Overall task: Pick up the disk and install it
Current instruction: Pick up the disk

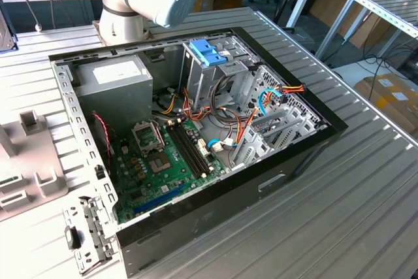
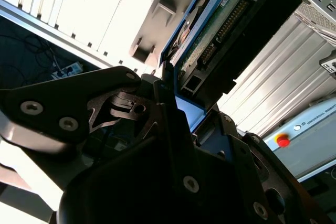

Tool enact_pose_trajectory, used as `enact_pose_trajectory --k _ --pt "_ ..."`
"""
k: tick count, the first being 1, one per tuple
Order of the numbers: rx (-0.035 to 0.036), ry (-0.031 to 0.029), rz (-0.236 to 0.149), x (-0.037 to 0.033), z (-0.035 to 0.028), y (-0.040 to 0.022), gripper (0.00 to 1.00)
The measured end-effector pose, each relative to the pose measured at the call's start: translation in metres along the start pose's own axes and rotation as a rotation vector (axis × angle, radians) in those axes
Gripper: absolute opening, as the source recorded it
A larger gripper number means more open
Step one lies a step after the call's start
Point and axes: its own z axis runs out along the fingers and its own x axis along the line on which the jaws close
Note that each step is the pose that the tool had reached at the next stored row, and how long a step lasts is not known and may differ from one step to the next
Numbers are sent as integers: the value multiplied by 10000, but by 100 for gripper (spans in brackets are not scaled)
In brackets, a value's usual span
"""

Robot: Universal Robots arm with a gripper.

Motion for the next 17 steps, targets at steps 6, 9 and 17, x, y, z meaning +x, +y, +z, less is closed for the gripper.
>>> enact_pose_trajectory --k 6,9,17 --pt "0 0 0 2 -2 -83 37" --pt "0 0 0 2 -3 -116 37" --pt "0 0 0 4 -5 -187 37"
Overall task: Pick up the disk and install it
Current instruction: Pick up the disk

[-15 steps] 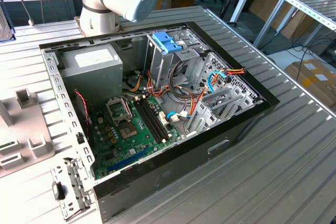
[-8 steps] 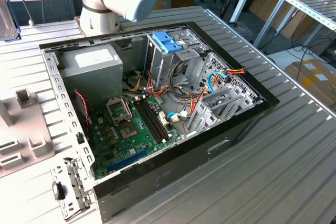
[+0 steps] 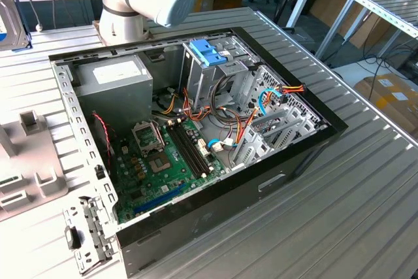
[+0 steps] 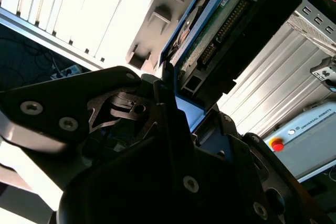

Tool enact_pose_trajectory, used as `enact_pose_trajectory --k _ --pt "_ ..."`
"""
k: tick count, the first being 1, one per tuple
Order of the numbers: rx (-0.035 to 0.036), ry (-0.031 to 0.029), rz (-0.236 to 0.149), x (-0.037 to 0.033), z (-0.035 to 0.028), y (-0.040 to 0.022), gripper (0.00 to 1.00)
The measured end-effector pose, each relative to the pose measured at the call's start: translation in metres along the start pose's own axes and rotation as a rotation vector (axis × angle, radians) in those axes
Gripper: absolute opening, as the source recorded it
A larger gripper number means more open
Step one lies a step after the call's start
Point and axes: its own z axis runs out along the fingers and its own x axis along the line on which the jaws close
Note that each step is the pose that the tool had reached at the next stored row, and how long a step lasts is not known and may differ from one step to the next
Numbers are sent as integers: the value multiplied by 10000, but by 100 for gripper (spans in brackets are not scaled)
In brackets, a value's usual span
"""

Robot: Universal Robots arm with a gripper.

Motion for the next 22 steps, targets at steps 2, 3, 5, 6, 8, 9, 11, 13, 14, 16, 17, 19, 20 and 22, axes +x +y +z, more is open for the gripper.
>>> enact_pose_trajectory --k 2,3,5,6,8,9,11,13,14,16,17,19,20,22 --pt "0 0 0 0 0 -17 37" --pt "1 0 0 0 0 -25 37" --pt "0 0 0 1 -1 -45 37" --pt "0 0 1 1 -1 -53 37" --pt "0 0 0 2 -2 -69 37" --pt "0 0 0 2 -2 -82 37" --pt "0 0 0 2 -2 -104 37" --pt "0 0 0 2 -3 -119 37" --pt "-1 0 0 3 -4 -128 37" --pt "0 0 0 3 -4 -148 37" --pt "1 0 0 3 -4 -156 37" --pt "0 -1 0 4 -4 -174 37" --pt "0 0 0 4 -5 -182 37" --pt "1 0 0 4 -5 -209 37"
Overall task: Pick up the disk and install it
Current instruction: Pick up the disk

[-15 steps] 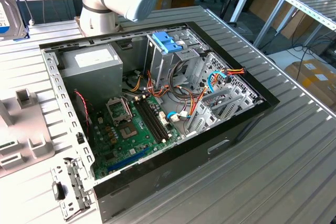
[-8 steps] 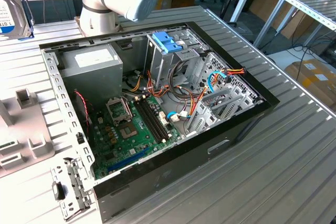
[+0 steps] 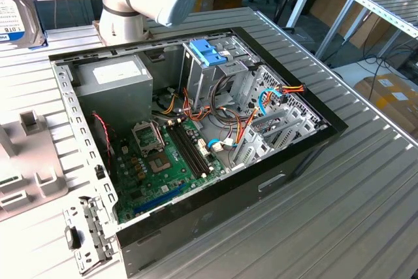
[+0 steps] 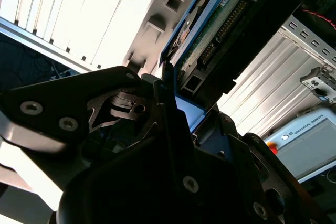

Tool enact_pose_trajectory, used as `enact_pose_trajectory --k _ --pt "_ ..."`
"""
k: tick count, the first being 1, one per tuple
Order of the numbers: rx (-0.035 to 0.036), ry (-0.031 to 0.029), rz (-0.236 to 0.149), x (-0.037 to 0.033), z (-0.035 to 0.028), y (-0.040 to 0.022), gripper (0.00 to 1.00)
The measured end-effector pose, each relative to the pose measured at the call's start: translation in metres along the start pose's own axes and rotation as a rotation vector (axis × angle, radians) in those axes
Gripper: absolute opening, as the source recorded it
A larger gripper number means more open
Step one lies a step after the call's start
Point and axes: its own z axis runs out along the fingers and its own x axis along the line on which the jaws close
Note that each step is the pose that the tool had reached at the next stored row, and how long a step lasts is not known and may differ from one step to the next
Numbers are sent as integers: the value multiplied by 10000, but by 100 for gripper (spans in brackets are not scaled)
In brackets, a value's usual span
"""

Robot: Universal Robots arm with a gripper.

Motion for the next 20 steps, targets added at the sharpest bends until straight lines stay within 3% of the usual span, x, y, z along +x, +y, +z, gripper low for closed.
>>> enact_pose_trajectory --k 9,20 --pt "-1 0 0 2 -3 -90 37" --pt "0 0 0 3 -1 -124 37"
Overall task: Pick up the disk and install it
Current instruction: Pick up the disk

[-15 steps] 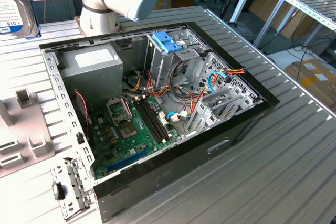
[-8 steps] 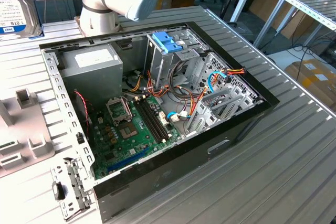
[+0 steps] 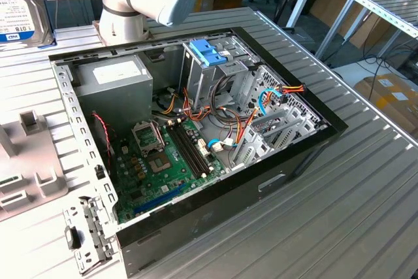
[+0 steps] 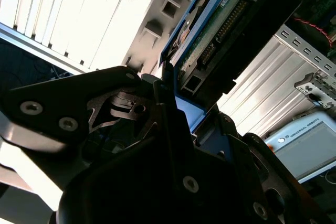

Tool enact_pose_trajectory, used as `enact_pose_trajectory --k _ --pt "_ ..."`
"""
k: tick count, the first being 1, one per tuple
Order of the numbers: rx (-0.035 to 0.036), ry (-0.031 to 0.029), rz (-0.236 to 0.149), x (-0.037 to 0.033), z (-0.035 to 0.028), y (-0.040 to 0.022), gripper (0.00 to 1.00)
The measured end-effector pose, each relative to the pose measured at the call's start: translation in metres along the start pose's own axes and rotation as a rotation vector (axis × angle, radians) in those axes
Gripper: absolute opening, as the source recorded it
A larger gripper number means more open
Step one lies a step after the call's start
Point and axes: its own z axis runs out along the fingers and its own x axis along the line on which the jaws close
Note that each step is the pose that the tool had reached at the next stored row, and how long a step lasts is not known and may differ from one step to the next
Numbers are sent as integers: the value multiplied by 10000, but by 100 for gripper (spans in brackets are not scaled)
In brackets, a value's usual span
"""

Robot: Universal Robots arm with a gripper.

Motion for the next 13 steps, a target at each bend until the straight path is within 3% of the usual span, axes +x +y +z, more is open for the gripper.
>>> enact_pose_trajectory --k 13 --pt "0 0 0 1 -1 -47 37"
